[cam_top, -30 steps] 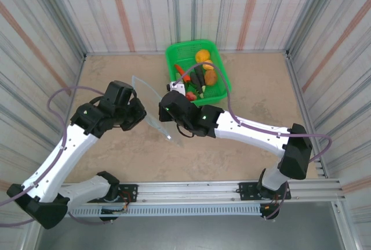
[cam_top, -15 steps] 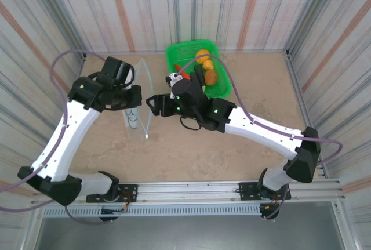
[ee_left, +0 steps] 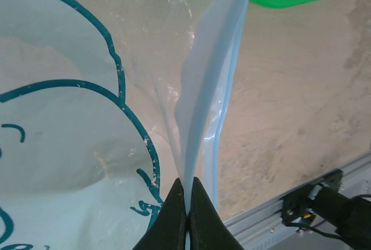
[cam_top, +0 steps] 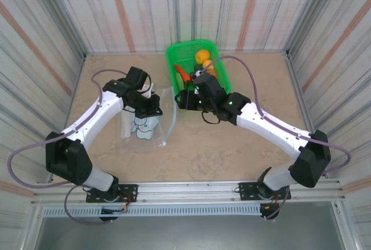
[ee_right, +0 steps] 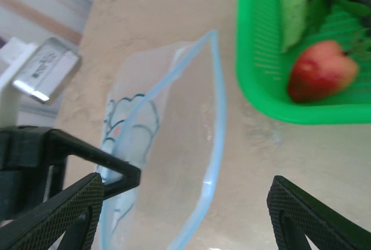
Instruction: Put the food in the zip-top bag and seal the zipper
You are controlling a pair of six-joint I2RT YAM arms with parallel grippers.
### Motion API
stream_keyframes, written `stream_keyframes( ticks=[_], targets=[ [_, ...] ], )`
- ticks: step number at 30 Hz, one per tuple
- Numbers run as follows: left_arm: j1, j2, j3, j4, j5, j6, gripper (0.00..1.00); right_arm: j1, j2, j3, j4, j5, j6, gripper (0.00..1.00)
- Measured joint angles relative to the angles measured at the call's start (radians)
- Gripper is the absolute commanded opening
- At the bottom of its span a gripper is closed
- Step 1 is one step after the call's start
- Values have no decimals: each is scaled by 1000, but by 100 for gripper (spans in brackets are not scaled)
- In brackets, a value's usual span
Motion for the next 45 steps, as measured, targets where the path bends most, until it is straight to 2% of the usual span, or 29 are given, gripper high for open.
stream_keyframes(
  ticks=[4,7,9,11,12,16,20,23,28,32,39,45],
  targets=[
    [25,8,-82,82,33,-33,0,-34,17,-1,-23,-4,21,73],
    [29,7,-108,87,-26,-78,0,-69,51,2,-33,-4,28,69],
    [29,-2,-111,92,-54,-98,0,-94,98,27,-61,1,28,62],
    [44,-17,-119,101,-55,-110,0,-114,172,87,-103,13,24,50],
    [59,-26,-124,105,-49,-112,0,-126,220,134,-131,23,23,47],
    [110,-69,-159,127,-44,-101,0,-166,394,314,-222,61,-3,40],
    [113,-145,-221,168,-2,-49,0,-212,498,421,-305,88,-64,33],
    [113,-190,-271,224,65,5,0,-245,521,428,-325,82,-168,0],
    [113,-214,-307,273,142,67,0,-272,539,433,-367,105,-291,0],
    [113,-217,-309,290,160,87,0,-290,620,489,-424,115,-338,0],
    [117,-219,-309,280,130,103,0,-307,679,491,-493,131,-348,0],
    [153,-251,-309,264,87,102,0,-305,608,370,-473,72,-351,0]
  ],
)
